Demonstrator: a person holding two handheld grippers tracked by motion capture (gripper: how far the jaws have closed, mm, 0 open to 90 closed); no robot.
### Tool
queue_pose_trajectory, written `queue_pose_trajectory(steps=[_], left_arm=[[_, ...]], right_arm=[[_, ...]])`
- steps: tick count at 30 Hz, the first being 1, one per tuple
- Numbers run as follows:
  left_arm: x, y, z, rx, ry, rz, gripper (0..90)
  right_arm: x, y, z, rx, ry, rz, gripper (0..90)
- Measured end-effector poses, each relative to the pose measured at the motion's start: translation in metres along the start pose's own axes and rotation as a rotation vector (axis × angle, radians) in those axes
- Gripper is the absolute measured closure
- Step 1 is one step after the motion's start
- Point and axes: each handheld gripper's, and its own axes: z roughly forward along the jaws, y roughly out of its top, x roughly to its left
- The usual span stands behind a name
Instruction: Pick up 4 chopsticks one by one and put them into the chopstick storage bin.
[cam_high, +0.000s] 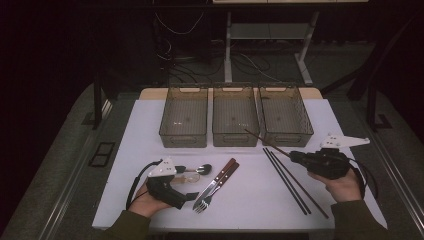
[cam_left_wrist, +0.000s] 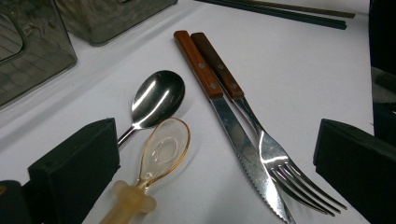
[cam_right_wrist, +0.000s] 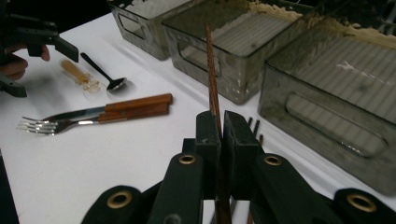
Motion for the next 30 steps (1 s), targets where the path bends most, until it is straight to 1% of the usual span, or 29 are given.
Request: queue_pose_trajectory(steps=[7,11,15,17,21,25,30], left_arm=[[-0.001,0.0,0.0,-0.005,-0.007,0.003,0.0],[-0.001,0.0,0.001,-0.007,-0.007,-0.004,0.0],[0.0,0.001,0.001,-0.002,-0.007,0.009,0.0],[0.0,0.001,0.001,-0.002,-0.007,0.009,0.0],[0.0,0.001,0.0,-0.01,-0.005,0.01,0.0],[0.0,0.001,0.0,-0.009,-0.005,0.001,0.0],[-0.001,0.001,0.001,-0.011,-0.005,0.0,0.0]], right_arm=[[0.005,0.014,0.017,-0.01,0.015,-0.002,85.3],[0.009,0.021,0.025,-0.012,0.02,-0.003,85.3],[0.013,0.028,0.034,-0.008,0.024,-0.007,85.3],[0.015,0.032,0.039,-0.012,0.023,-0.008,85.3],[0.018,0.038,0.048,0.001,0.015,-0.009,85.3],[0.023,0.046,0.059,0.008,0.012,-0.017,85.3],[0.027,0.055,0.068,0.009,0.007,-0.009,85.3]])
